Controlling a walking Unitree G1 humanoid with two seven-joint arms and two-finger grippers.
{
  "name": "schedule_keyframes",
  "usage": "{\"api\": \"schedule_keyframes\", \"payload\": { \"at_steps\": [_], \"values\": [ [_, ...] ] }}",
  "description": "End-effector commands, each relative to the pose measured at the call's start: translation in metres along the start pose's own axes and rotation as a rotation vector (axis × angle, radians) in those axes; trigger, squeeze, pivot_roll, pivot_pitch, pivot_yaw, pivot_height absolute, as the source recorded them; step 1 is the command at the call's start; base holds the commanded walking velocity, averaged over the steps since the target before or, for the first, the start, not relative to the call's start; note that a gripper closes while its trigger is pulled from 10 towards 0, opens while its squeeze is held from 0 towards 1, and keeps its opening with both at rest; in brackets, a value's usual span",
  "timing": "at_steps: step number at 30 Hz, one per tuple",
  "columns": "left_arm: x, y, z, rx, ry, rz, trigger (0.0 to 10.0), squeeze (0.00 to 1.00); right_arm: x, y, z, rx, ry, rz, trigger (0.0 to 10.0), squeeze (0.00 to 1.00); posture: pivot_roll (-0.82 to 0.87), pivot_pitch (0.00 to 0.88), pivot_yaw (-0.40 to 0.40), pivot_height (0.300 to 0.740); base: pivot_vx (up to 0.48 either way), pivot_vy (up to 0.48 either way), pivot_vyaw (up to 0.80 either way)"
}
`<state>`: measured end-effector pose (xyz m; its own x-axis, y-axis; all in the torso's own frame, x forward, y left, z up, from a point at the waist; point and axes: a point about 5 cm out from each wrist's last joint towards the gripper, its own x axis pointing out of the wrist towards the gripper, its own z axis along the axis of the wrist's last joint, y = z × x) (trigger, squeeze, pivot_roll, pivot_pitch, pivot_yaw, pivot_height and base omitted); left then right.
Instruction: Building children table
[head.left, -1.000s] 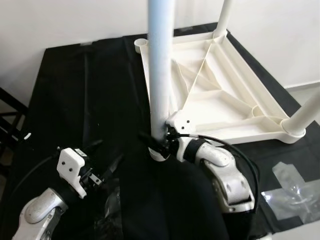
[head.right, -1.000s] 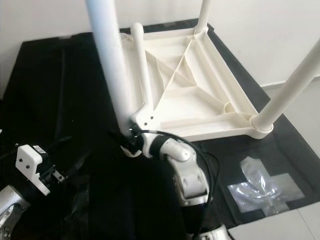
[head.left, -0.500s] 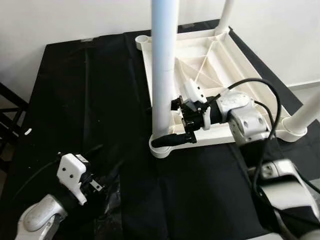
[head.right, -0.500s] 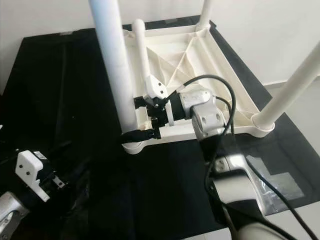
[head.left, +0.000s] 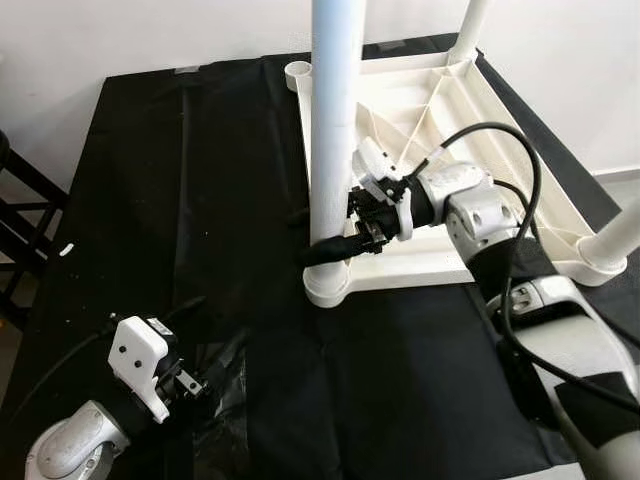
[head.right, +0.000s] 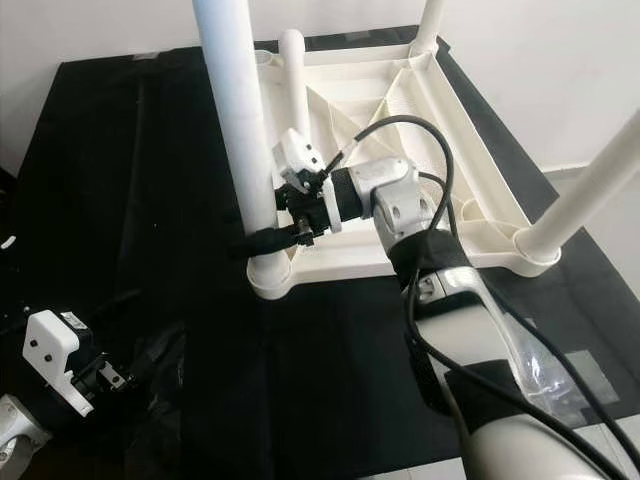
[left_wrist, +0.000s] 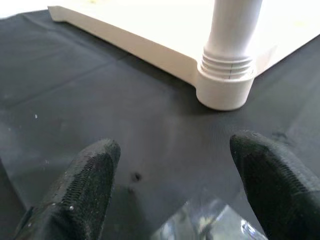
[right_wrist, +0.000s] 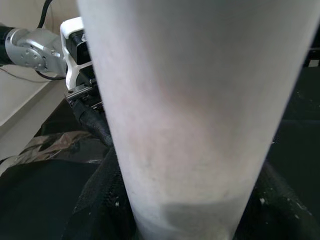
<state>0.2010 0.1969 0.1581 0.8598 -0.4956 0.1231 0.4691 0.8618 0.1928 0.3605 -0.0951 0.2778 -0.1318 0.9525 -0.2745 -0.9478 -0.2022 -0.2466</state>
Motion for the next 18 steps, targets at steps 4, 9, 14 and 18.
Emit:
{"api": "schedule_keyframes", "payload": {
  "at_steps": [4, 9, 14, 18],
  "values": [
    [-0.001, 0.000, 0.001, 0.002, 0.016, -0.006, 10.0, 0.00, -0.003, 0.001, -0.005, -0.030, 0.009, -0.014, 0.0, 0.00, 0.01, 0.295, -0.017, 0.740, 0.000, 0.000, 0.00],
    [0.005, 0.001, 0.000, -0.011, -0.005, 0.002, 10.0, 0.00, 0.006, 0.019, -0.029, 0.050, -0.050, -0.266, 0.0, 0.00, -0.07, 0.284, -0.042, 0.740, 0.000, 0.000, 0.00],
    [0.008, 0.002, -0.001, -0.008, -0.008, -0.005, 10.0, 0.00, 0.027, 0.040, -0.064, 0.211, -0.034, -0.914, 0.0, 0.00, -0.10, 0.277, -0.039, 0.740, 0.000, 0.000, 0.00],
    [0.011, 0.005, -0.002, 0.001, -0.007, -0.011, 10.0, 0.00, 0.035, 0.083, -0.090, 0.251, 0.084, -1.121, 0.0, 0.00, -0.11, 0.268, -0.026, 0.740, 0.000, 0.000, 0.00]
  ]
}}
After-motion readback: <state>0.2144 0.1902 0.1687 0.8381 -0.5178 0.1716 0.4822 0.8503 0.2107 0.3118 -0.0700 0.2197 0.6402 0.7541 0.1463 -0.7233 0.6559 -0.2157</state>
